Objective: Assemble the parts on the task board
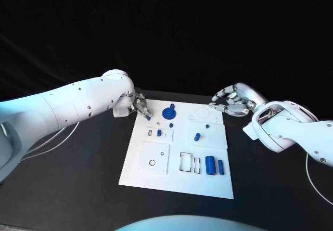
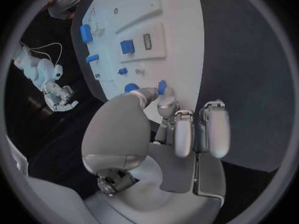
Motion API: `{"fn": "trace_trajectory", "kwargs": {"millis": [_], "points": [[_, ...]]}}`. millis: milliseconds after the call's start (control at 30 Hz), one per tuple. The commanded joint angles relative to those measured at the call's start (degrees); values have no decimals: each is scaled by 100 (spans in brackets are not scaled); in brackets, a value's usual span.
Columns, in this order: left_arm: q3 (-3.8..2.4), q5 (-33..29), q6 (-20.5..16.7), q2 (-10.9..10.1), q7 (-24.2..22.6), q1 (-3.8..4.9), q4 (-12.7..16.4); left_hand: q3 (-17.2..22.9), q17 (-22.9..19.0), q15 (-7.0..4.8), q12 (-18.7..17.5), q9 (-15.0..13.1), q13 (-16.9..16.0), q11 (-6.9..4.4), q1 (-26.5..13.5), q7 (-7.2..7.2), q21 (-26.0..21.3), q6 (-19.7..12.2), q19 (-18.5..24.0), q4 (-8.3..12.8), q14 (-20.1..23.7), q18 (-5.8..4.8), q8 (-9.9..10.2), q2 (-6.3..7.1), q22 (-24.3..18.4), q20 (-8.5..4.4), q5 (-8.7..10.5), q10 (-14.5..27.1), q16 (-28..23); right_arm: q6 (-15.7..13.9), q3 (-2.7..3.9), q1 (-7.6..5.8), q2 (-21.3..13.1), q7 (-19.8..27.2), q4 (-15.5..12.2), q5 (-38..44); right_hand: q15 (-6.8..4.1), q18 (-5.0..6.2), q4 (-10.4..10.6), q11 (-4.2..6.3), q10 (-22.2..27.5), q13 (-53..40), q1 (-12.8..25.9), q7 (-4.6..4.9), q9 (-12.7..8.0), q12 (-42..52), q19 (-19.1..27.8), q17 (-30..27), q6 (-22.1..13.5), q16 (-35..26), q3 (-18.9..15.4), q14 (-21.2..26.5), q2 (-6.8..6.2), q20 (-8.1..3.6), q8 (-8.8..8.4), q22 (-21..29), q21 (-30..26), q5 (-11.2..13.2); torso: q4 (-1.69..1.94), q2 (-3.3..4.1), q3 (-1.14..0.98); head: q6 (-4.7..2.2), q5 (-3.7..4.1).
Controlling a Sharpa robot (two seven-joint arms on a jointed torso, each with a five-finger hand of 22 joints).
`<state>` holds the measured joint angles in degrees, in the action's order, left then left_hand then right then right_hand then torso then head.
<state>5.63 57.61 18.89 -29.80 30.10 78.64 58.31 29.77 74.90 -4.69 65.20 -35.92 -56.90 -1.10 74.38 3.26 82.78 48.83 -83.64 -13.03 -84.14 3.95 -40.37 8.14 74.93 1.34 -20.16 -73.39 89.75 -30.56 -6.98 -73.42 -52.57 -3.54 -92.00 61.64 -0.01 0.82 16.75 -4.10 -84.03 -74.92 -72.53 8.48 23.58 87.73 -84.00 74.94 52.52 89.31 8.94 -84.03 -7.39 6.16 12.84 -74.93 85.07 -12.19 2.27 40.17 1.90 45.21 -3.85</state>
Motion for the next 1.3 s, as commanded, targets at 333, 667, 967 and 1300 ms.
{"fn": "trace_trajectory", "kwargs": {"millis": [333,667,967,1300], "points": [[0,-343,-210,-127,-81,-7,135,785,1510,61,-72,-79,76,47,85,50,-12,-32,17,468,-586,-80,-66,59,40,43,-26,21,25,-15,0,4,10,39,8,66,-35,56,-19,38,-364,-1259,1,-16,-8,0,-318,1223,27,-23,-10,-532,33,-50,18,-1109,-2,-32,0,-9,-6,-12,-34],[-47,-802,-711,-764,-185,-1,1076,1101,1509,51,7,-117,-3,36,-21,42,18,28,-11,611,-586,-89,-113,181,97,45,-43,-81,24,-26,0,6,-13,46,8,64,-36,56,-20,38,-367,-1262,-5,-16,-9,3,-317,1222,27,-23,-8,-532,37,-51,19,-1108,-4,-39,31,-39,-12,-49,-54],[-41,-654,-1125,-1201,-442,-16,1872,1392,1510,27,80,-133,-83,9,-126,19,74,119,-62,745,-586,-109,-134,338,201,21,-75,-193,25,-25,0,16,-45,49,-2,52,-36,58,-18,38,-365,-1260,-6,-16,-9,0,-314,1222,27,-24,-8,-532,39,-51,20,-1104,-10,-43,45,-53,-9,-41,-96],[-7,-70,-1154,-1311,-542,-92,2243,1465,1510,19,127,-135,-138,1,-160,11,101,153,-86,782,-586,-120,-137,391,252,14,-83,-246,25,-17,0,44,-51,53,-6,47,-36,58,-18,38,-365,-1260,-6,-16,-9,0,-314,1222,27,-24,-8,-532,39,-51,20,-1104,-10,-43,29,-45,-10,9,-146]]}}
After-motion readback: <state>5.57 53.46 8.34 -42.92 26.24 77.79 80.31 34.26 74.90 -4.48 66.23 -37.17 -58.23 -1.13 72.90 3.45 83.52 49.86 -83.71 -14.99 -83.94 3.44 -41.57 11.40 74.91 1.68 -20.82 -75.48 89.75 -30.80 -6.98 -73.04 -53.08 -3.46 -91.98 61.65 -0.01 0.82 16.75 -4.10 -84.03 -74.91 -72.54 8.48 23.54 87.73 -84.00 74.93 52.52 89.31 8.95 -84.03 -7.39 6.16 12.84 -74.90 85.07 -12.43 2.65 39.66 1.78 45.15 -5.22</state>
